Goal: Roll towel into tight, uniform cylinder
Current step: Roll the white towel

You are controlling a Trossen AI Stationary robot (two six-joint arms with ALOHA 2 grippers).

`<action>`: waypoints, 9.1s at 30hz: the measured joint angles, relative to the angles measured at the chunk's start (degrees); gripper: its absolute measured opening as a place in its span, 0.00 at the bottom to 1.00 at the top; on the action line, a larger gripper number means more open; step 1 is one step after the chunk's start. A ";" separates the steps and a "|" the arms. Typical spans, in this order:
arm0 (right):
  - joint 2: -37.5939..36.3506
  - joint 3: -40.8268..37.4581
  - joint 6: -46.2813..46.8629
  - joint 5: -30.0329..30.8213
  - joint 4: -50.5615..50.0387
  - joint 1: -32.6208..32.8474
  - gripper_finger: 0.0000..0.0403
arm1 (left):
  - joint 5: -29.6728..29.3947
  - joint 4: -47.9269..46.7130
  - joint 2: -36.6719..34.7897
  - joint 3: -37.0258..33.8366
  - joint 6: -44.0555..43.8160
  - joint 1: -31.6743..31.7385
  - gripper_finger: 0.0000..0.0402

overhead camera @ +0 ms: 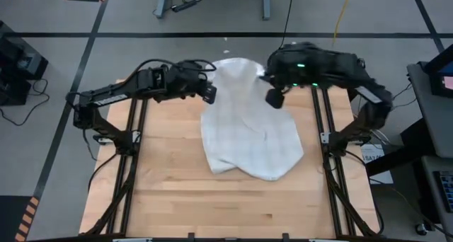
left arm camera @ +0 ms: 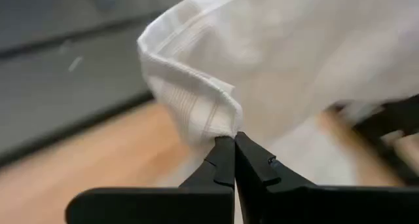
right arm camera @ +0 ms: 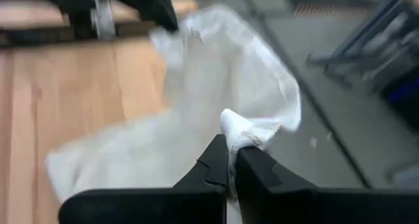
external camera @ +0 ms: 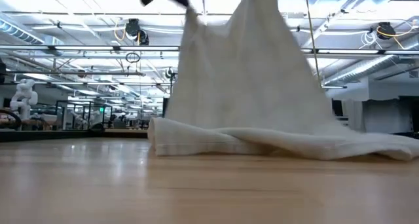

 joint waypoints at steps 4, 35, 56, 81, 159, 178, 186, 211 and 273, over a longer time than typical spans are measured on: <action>3.94 -0.04 0.28 -5.55 -1.96 -2.76 0.01 | 1.42 -3.96 0.20 -1.04 -0.49 -1.03 0.00; 10.37 0.00 -10.73 -10.26 -8.80 -21.38 0.01 | 19.59 20.66 0.24 -16.59 6.11 -0.50 0.00; 3.47 -0.06 -15.92 -15.27 5.18 -32.78 0.01 | 21.37 31.16 -0.29 -12.82 25.35 13.60 0.00; 2.13 0.00 -4.31 -15.97 -2.43 -27.05 0.01 | 19.27 8.02 -4.09 -17.30 18.15 1.87 0.00; 10.26 -0.02 -1.95 -19.27 -1.31 -26.81 0.01 | 29.02 20.03 32.46 -19.19 9.48 -23.56 0.06; 8.55 0.00 10.08 -22.09 -2.15 -21.52 0.01 | 22.71 2.72 10.10 -19.51 11.79 -24.67 0.06; 8.51 0.00 9.83 -19.27 -3.98 -20.29 0.01 | 11.57 3.03 -0.68 -19.47 11.20 -11.49 0.06; 8.35 0.00 -0.12 -24.39 -5.23 -20.29 0.01 | 26.62 9.07 6.05 -19.49 6.08 8.84 0.10; 8.35 0.00 4.77 -24.91 -5.19 -20.29 0.01 | 34.13 32.99 32.27 -21.80 7.18 18.44 0.03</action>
